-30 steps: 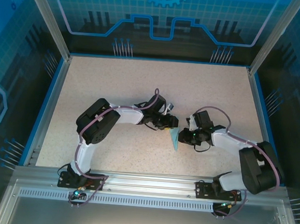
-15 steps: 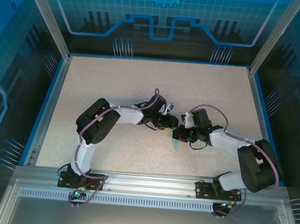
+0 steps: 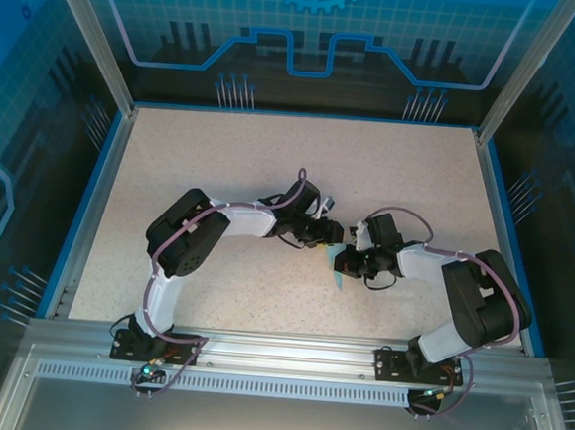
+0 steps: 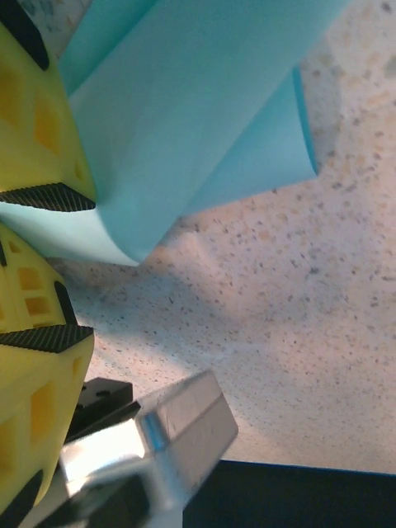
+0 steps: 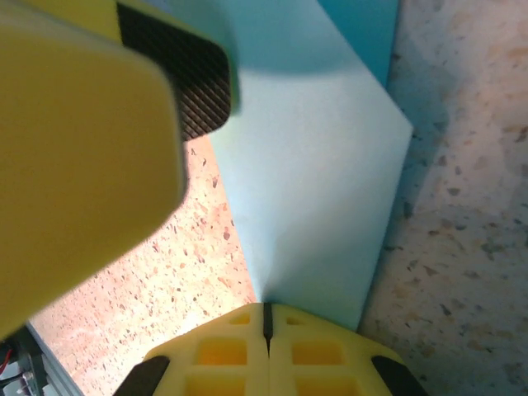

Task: Fold a paper plane with a square sheet of paper (pick it up from the middle)
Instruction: Fold the wing for the fifth time at the center of the table.

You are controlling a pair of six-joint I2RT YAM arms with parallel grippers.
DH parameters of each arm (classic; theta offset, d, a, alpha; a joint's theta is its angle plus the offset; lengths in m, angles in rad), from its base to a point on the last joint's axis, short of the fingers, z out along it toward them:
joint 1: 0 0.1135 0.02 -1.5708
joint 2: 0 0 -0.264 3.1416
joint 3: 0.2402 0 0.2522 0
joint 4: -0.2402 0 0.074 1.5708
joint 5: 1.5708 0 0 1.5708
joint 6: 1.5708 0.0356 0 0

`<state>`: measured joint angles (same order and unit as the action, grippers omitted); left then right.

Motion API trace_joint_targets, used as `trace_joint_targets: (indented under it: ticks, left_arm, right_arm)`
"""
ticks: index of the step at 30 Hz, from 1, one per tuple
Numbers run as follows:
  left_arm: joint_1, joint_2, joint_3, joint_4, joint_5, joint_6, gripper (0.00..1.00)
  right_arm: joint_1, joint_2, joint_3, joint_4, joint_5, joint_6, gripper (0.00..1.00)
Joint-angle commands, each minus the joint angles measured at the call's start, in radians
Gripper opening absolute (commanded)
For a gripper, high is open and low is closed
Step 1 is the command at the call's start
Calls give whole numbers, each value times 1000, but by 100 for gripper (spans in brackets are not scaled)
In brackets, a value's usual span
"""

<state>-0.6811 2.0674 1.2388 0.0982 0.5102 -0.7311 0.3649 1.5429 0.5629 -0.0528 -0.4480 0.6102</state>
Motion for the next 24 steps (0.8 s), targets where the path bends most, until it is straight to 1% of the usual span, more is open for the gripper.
trace_joint_targets:
  ticks: [1,7,12,18,24]
  left_arm:
    - [18,1,44,-32,7,43,45]
    - [50,33,73,-46,21,71,45]
    - [56,55,77,-47,21,68,45]
    - [57,67,63,-51,10,74,45]
    - [70,59,67,-99,-22,100,44]
  right_arm:
    - [-8,58,-22,-70,37,-13,5]
    - [-5,65,-18,-79,15,-18,4]
    - [-4,74,-16,-82,17,-15,4]
    - [-1,75,-14,-87,26,-13,4]
    - [6,73,-15,-101,34,-9,4]
